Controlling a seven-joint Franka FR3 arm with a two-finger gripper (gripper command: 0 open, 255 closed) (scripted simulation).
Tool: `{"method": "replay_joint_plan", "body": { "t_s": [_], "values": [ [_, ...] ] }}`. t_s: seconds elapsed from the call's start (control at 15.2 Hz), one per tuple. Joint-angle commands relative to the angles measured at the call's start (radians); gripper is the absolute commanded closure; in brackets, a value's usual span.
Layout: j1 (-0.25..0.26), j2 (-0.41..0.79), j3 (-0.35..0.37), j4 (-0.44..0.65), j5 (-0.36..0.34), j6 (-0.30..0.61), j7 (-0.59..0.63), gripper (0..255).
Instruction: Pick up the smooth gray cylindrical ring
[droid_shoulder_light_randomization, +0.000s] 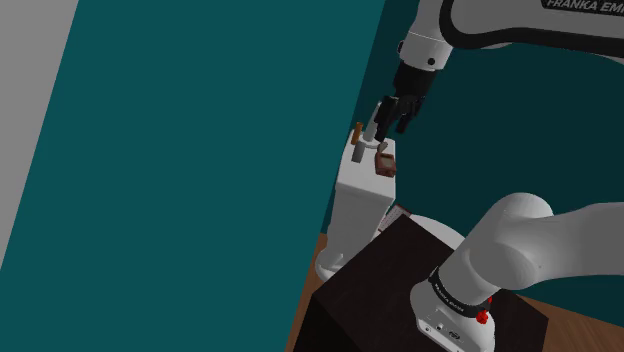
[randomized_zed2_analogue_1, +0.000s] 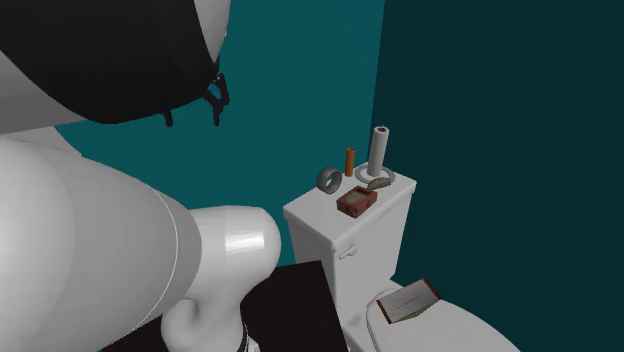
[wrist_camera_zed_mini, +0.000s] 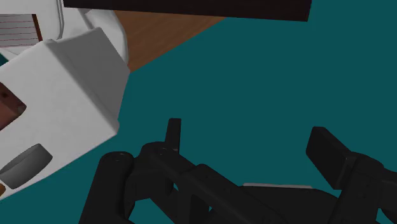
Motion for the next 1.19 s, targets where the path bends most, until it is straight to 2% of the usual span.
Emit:
{"method": "replay_joint_plan", "body": {
  "t_s": [0.0,0.53,1.12],
  "values": [
    [0.000,0.000,0.000,0.000,0.000,0.000,0.000,0],
    [-0.073,0.171,-0.060,-0.066,-0.040,0.285,0.002,0],
    [-0.139,0.435,-0.136,-0.046,-0.053,0.585,0.000,0]
  ]
}}
